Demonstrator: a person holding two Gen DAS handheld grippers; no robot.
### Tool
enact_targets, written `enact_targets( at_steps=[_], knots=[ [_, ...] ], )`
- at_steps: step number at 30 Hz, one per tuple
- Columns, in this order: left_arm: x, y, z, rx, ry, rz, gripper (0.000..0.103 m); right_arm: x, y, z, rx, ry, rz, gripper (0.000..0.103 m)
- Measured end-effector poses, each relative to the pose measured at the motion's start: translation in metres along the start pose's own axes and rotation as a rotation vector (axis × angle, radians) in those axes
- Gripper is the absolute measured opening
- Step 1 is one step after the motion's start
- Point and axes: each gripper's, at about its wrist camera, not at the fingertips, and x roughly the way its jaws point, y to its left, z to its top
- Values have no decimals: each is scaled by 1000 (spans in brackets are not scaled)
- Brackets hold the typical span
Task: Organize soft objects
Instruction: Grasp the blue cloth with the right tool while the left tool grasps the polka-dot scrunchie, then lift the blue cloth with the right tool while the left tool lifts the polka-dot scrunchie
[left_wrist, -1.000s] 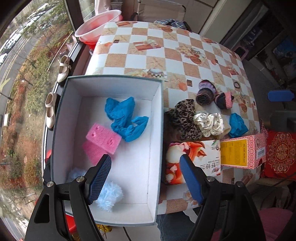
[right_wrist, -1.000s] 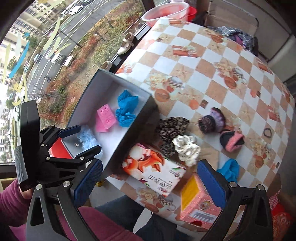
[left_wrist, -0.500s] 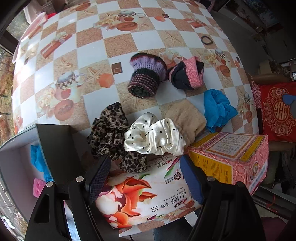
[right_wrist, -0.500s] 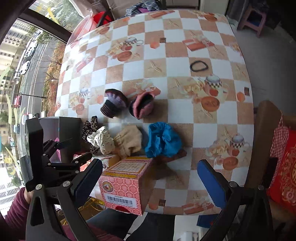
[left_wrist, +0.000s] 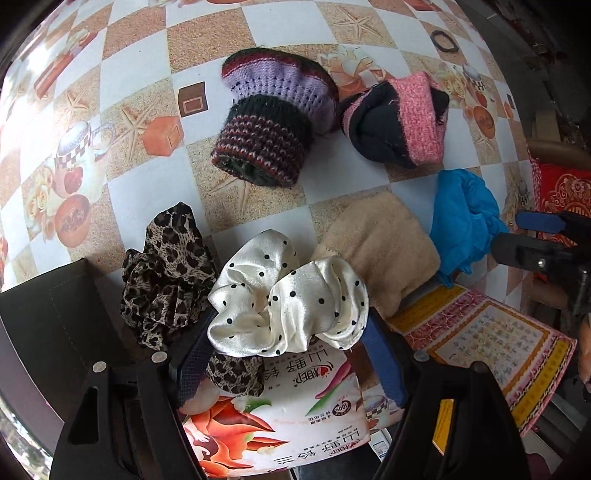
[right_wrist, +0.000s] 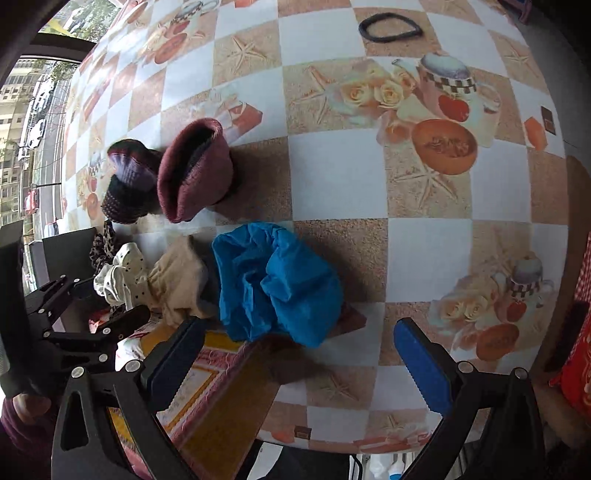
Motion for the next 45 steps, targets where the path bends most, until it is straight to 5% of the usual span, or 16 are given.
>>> enact_targets(
  at_steps=[4, 6, 8, 10, 13, 30, 45],
  knots=[
    [2, -5, 6, 0, -16, 34, 71, 25, 7, 7, -29, 21, 1, 103],
    [-1, -8, 10, 10, -46, 56, 52, 29, 9, 6, -35, 20, -10, 101],
    [-3, -7, 13, -5, -59, 53, 30, 31, 9, 4, -34, 14, -16, 78],
    [-5, -4, 14, -30, -86, 46, 24, 32, 4, 1, -27, 19, 11, 51],
    [-16, 0, 11, -51, -144, 42, 21, 26, -5, -8, -11, -17, 47, 41],
    [-96, -41, -2, 32, -338, 32, 21, -51, -57, -49, 109, -213, 173, 41],
    [-129, -134, -11, 222, -395, -26, 21, -102, -85, -97, 222, -332, 136, 41]
  ],
)
